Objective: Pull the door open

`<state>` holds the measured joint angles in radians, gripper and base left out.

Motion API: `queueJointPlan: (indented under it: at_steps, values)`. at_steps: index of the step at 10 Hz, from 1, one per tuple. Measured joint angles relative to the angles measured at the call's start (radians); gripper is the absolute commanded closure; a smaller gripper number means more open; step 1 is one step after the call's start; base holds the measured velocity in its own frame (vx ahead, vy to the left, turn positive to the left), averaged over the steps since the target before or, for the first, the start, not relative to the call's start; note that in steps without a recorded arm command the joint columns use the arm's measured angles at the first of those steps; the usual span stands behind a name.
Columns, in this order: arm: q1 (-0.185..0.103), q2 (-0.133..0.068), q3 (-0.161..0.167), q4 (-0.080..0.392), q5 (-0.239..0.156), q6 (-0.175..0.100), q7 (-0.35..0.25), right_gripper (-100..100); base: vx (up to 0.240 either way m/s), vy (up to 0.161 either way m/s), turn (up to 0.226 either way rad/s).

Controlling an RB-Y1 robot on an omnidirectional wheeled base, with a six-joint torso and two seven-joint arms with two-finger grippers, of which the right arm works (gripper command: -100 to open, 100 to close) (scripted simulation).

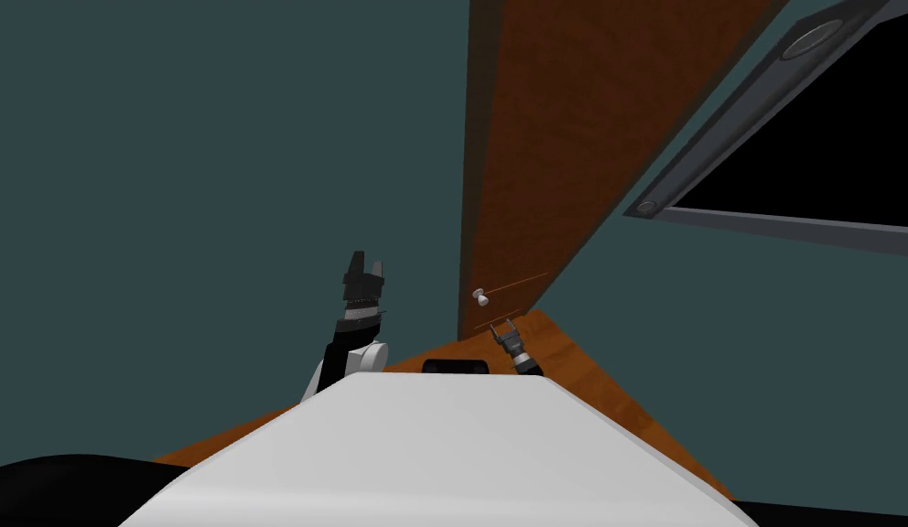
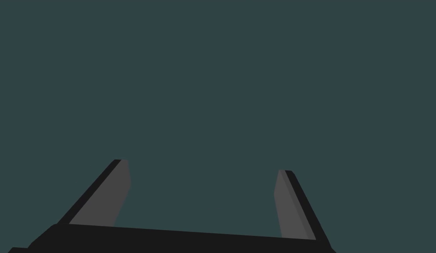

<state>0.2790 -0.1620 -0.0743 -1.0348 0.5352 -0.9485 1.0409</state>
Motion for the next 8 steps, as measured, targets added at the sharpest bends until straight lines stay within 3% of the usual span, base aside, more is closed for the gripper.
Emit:
queueJointPlan:
  at_steps: [2,4,7,8]
  values:
    - [-0.020,-0.020,0.003,0.005,0.005,0.019,0.011,-100,-0.062,-0.050,-0.128]
    - [-0.058,-0.018,0.007,0.028,0.010,0.044,0.035,-100,0.039,0.017,-0.045]
    - [-0.110,0.041,0.017,0.050,0.019,0.093,0.066,-100,0.121,0.026,0.041]
    - [-0.129,0.058,0.015,0.071,0.018,0.096,0.077,-100,0.137,-0.011,0.092]
